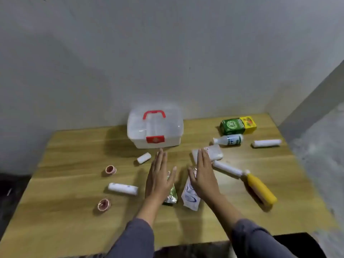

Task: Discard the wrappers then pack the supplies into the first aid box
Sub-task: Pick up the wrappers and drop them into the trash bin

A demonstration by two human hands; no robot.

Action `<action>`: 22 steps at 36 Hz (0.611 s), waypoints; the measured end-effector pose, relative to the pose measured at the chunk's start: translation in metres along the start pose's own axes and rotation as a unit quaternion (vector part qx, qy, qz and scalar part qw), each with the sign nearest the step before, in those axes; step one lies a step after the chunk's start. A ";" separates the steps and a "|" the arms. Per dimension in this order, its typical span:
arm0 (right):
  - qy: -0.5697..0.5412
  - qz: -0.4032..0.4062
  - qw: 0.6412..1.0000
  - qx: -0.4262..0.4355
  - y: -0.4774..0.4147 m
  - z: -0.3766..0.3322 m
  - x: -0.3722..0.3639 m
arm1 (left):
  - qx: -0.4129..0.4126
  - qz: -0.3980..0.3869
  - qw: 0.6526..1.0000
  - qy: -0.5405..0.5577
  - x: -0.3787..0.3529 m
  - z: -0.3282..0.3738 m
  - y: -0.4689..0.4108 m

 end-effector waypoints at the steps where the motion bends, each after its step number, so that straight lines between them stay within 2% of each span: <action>1: -0.017 -0.002 1.000 -0.011 0.005 0.007 -0.008 | 0.012 -0.017 1.000 0.009 -0.009 -0.004 0.004; 4: -0.049 -0.014 0.997 -0.059 0.022 0.026 -0.032 | 0.060 -0.042 0.997 0.013 -0.035 -0.023 0.020; 9: -0.019 -0.004 0.992 -0.124 0.031 0.039 -0.050 | 0.129 -0.056 0.990 -0.007 -0.055 -0.033 0.038; 16: 0.010 -0.011 0.991 -0.136 0.019 0.030 -0.065 | 0.171 -0.039 0.983 0.062 -0.052 -0.028 0.029; 22: -0.043 -0.022 0.995 -0.087 0.012 0.017 -0.065 | 0.183 0.032 0.972 0.144 -0.045 -0.034 0.024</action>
Point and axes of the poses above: each hand's wrist, its own y-axis away from the middle knuckle, its own x-axis out of the back of the hand, z = x × y, the point moved 4 cm from there along -y, towards the middle knuckle, and after that the axes turned 13 degrees about -z, right-handed, at the moved point
